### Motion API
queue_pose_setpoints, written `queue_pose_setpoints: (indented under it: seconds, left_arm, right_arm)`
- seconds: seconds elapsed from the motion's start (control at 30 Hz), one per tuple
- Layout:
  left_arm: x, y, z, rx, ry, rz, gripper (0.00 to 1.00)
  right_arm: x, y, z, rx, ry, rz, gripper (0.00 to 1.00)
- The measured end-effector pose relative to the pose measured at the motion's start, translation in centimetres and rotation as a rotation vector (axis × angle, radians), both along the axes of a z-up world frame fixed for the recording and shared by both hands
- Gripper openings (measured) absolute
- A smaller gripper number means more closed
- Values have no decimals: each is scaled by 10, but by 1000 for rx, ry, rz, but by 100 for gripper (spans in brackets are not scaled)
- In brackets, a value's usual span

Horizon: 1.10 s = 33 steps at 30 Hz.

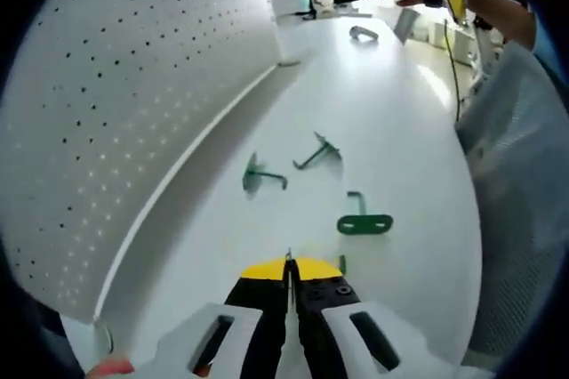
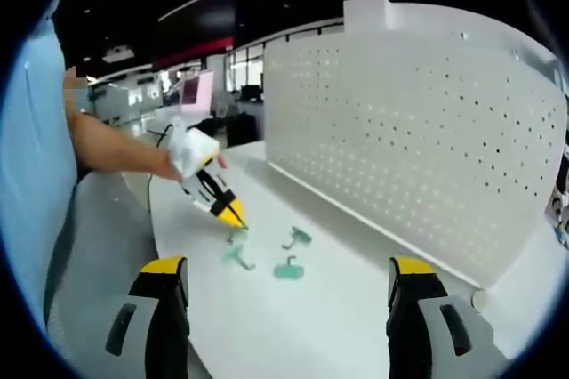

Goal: Insert the hook assembly into the mounting plate slot until the hook locks in place.

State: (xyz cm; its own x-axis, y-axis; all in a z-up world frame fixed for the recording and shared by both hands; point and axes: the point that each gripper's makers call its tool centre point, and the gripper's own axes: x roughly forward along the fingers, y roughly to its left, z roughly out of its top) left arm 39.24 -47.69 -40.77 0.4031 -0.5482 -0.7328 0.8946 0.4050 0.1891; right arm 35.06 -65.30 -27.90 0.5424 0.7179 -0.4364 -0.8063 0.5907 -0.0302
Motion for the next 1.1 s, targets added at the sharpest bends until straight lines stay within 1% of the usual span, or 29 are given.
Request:
queue_pose_setpoints:
  seconds: [0.3, 0.53, 0.73, 0.87, 0.93, 1.1]
  left_arm:
    - [-1, 4, 12, -37, -10, 22, 2]
    - [-5, 2, 24, -70, -36, 9, 2]
    - [-5, 6, 31, -88, -59, 5, 2]
    - [-5, 7, 42, -136, -61, 18, 2]
    - [-5, 7, 49, -159, -71, 22, 2]
    - [-7, 10, 60, -185, -79, 32, 2]
  right_arm:
    - [-2, 5, 4, -7, -8, 20, 94]
    - [-4, 8, 8, -10, -19, 36, 94]
    - [-5, 11, 11, -15, -27, 52, 94]
    - [-6, 13, 14, -17, -32, 62, 94]
    - [-7, 15, 15, -18, -35, 67, 94]
    - [-7, 19, 20, -20, -48, 82, 94]
